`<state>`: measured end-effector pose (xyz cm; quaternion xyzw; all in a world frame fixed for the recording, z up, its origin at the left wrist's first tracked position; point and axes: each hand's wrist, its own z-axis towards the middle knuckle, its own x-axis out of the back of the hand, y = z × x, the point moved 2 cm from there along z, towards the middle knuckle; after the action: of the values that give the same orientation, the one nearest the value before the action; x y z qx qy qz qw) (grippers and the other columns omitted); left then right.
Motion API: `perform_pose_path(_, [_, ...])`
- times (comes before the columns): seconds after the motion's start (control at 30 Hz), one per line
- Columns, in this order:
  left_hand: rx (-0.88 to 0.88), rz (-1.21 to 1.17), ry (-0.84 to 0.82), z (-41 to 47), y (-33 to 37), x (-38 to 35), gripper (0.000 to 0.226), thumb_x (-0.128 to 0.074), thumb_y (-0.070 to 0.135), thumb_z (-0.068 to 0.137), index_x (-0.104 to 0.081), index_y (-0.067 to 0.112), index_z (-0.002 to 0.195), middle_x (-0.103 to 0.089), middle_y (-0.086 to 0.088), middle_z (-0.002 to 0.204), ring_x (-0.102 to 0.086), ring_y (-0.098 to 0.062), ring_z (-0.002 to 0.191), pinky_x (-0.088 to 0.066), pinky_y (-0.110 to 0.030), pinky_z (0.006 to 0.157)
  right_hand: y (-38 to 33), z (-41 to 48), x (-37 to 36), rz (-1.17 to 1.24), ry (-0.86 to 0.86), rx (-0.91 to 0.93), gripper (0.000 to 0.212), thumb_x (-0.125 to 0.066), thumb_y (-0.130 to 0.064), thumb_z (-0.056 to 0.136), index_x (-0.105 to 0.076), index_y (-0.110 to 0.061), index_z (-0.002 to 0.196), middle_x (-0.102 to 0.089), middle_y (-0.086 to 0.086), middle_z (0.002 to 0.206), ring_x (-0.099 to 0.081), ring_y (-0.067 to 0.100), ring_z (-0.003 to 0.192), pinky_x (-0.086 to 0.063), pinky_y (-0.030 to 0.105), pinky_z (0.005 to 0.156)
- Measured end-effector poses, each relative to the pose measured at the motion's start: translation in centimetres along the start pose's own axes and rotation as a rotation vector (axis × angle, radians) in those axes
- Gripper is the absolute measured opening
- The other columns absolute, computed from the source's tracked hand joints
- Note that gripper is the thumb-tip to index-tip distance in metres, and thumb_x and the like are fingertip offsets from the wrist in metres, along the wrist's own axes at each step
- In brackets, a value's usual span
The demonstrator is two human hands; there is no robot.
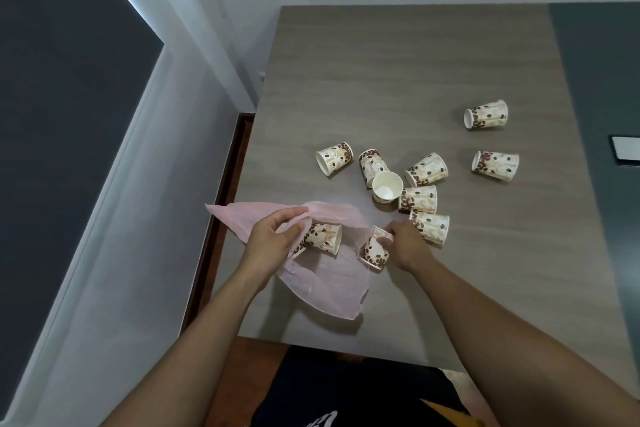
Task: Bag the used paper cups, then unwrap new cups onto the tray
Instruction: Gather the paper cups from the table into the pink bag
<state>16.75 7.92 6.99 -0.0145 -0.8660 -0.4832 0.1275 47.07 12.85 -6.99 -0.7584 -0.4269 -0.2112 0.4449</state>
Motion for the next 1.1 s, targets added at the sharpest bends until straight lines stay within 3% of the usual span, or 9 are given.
perform_pose_path(0.17, [-0.038,0.043,0.042,0.5,0.3,-0.6,0.037,-0.072,0.021,0.108,-0.076,0.03,0.144,-0.075,0.012,0.139,-0.067,-0.009,0.13,-0.055,-0.02,0.095,-0.4,-1.3,2.5,0.254,0.195,-0.007,0.02,-0.073,-0.034,0.103,-0.079,-0.022,0.089,-0.073,0.013,0.102,-0.068,0.024,0.088,-0.043,0.03,0.08])
perform_pose_path(0.23, [-0.05,0.034,0.063,0.8,0.3,-0.7,0.041,-0.071,0.02,0.108,-0.073,0.029,0.148,-0.074,0.011,0.142,-0.066,-0.011,0.132,-0.055,-0.024,0.1,-1.3,-2.5,4.2,0.304,0.245,0.05,0.03,-0.068,-0.038,0.106,-0.069,-0.03,0.077,-0.069,-0.001,0.084,-0.062,0.016,0.08,-0.042,0.033,0.077])
perform_pose_path(0.37, [-0.051,0.038,0.086,1.4,0.7,-1.1,0.045,-0.068,0.017,0.108,-0.07,0.029,0.151,-0.072,0.008,0.146,-0.065,-0.016,0.136,-0.055,-0.042,0.119,-3.2,-4.5,6.1,0.458,0.088,0.132,0.041,-0.069,-0.047,0.106,-0.072,-0.018,0.077,-0.07,0.004,0.074,-0.058,0.012,0.069,-0.046,0.034,0.073])
perform_pose_path(0.53, [-0.103,0.036,0.036,1.6,1.4,-1.9,0.044,-0.07,0.016,0.106,-0.073,0.027,0.149,-0.074,0.01,0.146,-0.066,-0.012,0.139,-0.052,-0.039,0.122,-5.6,-5.8,5.0,0.421,-0.182,0.185,0.038,-0.073,-0.062,0.098,-0.079,-0.028,0.082,-0.072,-0.013,0.072,-0.063,0.001,0.066,-0.054,0.026,0.069])
perform_pose_path(0.67, [-0.13,0.029,-0.053,1.5,2.0,-2.7,0.042,-0.071,0.015,0.106,-0.075,0.029,0.145,-0.076,0.013,0.143,-0.067,-0.009,0.138,-0.053,-0.036,0.12,-8.5,-6.4,3.2,0.267,-0.178,0.289,0.037,-0.077,-0.05,0.099,-0.079,-0.017,0.083,-0.062,-0.019,0.059,-0.052,-0.001,0.056,-0.038,0.013,0.057])
perform_pose_path(0.8, [-0.123,-0.03,-0.109,1.4,2.5,-3.1,0.042,-0.073,0.013,0.105,-0.077,0.03,0.143,-0.078,0.013,0.14,-0.069,-0.01,0.136,-0.055,-0.035,0.117,-10.7,-6.8,1.4,0.243,-0.193,0.359,0.023,-0.074,-0.038,0.104,-0.078,-0.023,0.086,-0.069,-0.025,0.07,-0.059,-0.004,0.063,-0.041,0.018,0.064])
perform_pose_path(0.9, [-0.126,-0.045,-0.13,1.2,2.7,-3.2,0.042,-0.073,0.014,0.105,-0.077,0.03,0.143,-0.079,0.014,0.138,-0.071,-0.01,0.133,-0.058,-0.036,0.114,-11.6,-7.1,1.1,0.269,-0.212,0.395,0.017,-0.068,-0.031,0.106,-0.081,-0.026,0.117,-0.081,-0.014,0.11,-0.073,0.0,0.09,-0.055,0.022,0.086])
perform_pose_path(0.97, [-0.129,-0.047,-0.126,1.2,2.7,-3.3,0.041,-0.074,0.015,0.104,-0.078,0.031,0.142,-0.08,0.014,0.136,-0.072,-0.009,0.132,-0.058,-0.037,0.115,-11.3,-7.2,1.4,0.273,-0.184,0.388,0.021,-0.069,-0.034,0.106,-0.081,-0.028,0.122,-0.081,-0.014,0.121,-0.073,-0.002,0.102,-0.053,0.017,0.094])
perform_pose_path(1.1, [-0.137,-0.04,-0.121,0.8,3.0,-3.5,0.04,-0.073,0.016,0.105,-0.078,0.031,0.142,-0.079,0.015,0.137,-0.071,-0.007,0.133,-0.056,-0.034,0.116,-8.6,-6.7,3.0,0.348,-0.061,0.221,0.019,-0.068,-0.033,0.108,-0.081,-0.022,0.116,-0.082,-0.009,0.108,-0.072,-0.002,0.074,-0.058,0.021,0.076])
